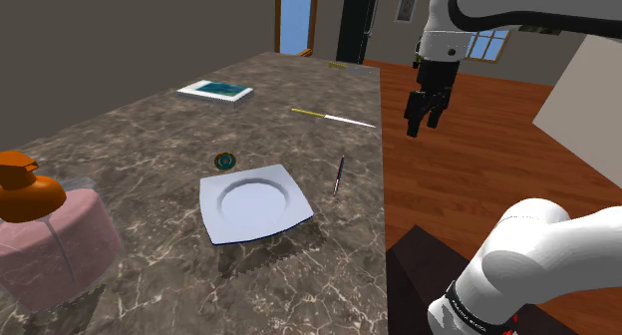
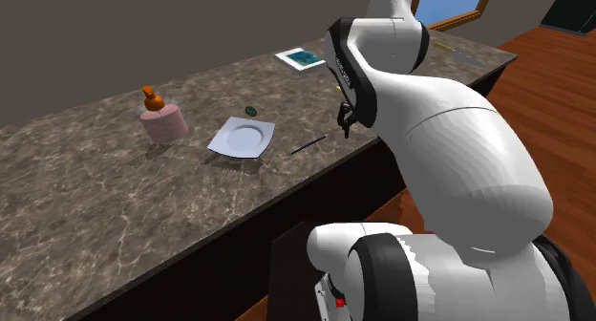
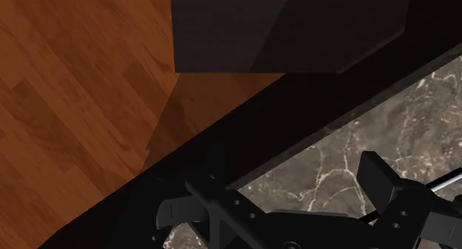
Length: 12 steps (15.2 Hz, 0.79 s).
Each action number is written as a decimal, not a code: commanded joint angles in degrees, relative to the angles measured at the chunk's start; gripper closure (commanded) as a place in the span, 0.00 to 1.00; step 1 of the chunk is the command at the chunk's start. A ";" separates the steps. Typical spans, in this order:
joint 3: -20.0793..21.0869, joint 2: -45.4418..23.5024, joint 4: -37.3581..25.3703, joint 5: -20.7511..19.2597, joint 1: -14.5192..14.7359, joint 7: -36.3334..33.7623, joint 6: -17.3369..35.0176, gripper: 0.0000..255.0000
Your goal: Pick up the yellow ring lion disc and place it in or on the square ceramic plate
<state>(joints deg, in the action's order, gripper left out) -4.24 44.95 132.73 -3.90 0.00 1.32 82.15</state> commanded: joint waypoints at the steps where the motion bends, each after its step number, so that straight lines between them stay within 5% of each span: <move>1: 0.00 0.00 0.00 0.00 0.00 0.00 0.00 0.00; 12: 11.37 -11.54 -2.99 7.44 3.31 -14.43 11.93 0.00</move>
<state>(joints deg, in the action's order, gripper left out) 6.02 34.84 130.11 3.01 3.04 -11.68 92.63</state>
